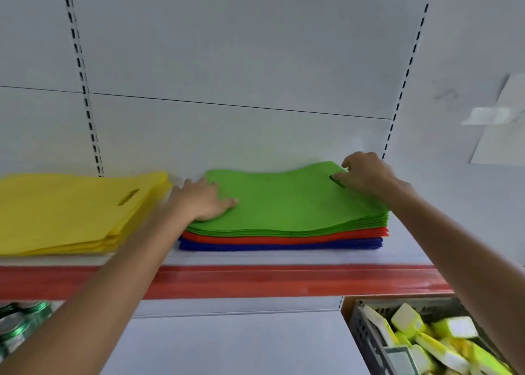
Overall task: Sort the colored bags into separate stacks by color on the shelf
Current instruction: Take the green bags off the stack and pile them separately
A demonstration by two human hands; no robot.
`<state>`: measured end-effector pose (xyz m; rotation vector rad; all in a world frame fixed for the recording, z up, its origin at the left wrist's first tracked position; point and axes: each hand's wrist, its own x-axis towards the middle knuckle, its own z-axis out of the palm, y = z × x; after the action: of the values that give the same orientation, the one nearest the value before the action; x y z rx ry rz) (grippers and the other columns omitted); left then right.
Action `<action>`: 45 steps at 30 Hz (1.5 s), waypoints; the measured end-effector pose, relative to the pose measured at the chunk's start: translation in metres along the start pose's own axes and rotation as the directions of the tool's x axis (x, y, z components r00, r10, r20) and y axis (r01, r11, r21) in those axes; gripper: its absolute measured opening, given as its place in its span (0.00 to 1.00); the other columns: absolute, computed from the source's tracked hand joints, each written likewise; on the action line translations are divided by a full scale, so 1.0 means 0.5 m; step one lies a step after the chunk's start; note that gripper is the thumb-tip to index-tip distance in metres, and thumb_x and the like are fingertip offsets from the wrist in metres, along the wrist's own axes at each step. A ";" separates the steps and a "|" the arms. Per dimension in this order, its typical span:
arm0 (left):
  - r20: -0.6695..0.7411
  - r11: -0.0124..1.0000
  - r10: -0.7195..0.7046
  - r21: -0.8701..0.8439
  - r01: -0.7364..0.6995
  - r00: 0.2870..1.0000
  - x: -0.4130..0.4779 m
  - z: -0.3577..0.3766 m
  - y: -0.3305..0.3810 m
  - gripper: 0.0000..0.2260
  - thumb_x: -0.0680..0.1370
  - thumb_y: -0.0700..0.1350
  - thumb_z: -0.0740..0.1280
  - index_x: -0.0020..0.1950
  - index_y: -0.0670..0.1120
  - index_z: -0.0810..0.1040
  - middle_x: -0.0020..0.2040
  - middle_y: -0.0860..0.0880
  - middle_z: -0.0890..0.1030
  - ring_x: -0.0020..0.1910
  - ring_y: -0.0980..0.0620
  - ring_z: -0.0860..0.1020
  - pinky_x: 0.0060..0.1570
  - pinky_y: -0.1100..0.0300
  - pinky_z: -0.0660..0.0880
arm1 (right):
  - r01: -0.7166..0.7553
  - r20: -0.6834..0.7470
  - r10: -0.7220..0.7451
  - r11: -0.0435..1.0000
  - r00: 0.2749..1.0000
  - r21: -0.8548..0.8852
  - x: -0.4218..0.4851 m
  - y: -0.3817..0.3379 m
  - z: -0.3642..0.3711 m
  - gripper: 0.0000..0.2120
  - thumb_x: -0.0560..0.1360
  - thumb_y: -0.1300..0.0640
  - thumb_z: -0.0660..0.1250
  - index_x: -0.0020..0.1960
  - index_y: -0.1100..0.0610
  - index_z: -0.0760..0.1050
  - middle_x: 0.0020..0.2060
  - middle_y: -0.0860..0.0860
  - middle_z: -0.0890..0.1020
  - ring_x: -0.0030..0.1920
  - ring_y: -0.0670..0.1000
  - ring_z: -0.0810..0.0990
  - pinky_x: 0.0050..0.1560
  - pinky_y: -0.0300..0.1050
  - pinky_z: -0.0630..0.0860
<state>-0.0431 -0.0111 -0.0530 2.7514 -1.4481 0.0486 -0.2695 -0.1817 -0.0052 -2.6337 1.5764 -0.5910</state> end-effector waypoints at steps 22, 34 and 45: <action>-0.264 0.929 -0.075 -0.370 -0.030 0.962 -0.018 -0.001 0.019 0.28 0.72 0.57 0.70 0.65 0.42 0.74 0.62 0.40 0.76 0.60 0.44 0.74 0.59 0.56 0.68 | 0.117 -0.201 -0.095 0.988 0.975 0.100 0.004 0.019 0.029 0.16 0.73 0.63 0.65 0.60 0.59 0.73 0.55 0.58 0.76 0.52 0.60 0.76 0.43 0.46 0.70; -0.415 0.866 -0.124 -0.488 -0.105 0.901 -0.041 -0.029 0.012 0.19 0.70 0.52 0.73 0.59 0.47 0.80 0.63 0.44 0.77 0.64 0.46 0.72 0.61 0.60 0.67 | 0.144 -0.232 -0.121 0.986 0.965 0.086 -0.008 0.000 -0.008 0.18 0.75 0.57 0.65 0.65 0.56 0.74 0.59 0.58 0.78 0.56 0.60 0.76 0.46 0.46 0.69; -0.443 0.945 -0.121 -0.326 -0.034 0.888 -0.071 -0.087 -0.169 0.28 0.76 0.59 0.62 0.72 0.46 0.67 0.71 0.43 0.68 0.68 0.43 0.67 0.63 0.52 0.66 | 0.147 -0.266 -0.137 0.989 0.954 0.020 -0.041 -0.164 -0.030 0.16 0.74 0.55 0.65 0.61 0.57 0.75 0.55 0.60 0.79 0.55 0.63 0.76 0.48 0.48 0.70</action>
<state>0.0061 0.0677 -0.0120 2.2930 -1.1439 0.3937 -0.2138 -0.1214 0.0192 -2.7494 1.4187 -1.0087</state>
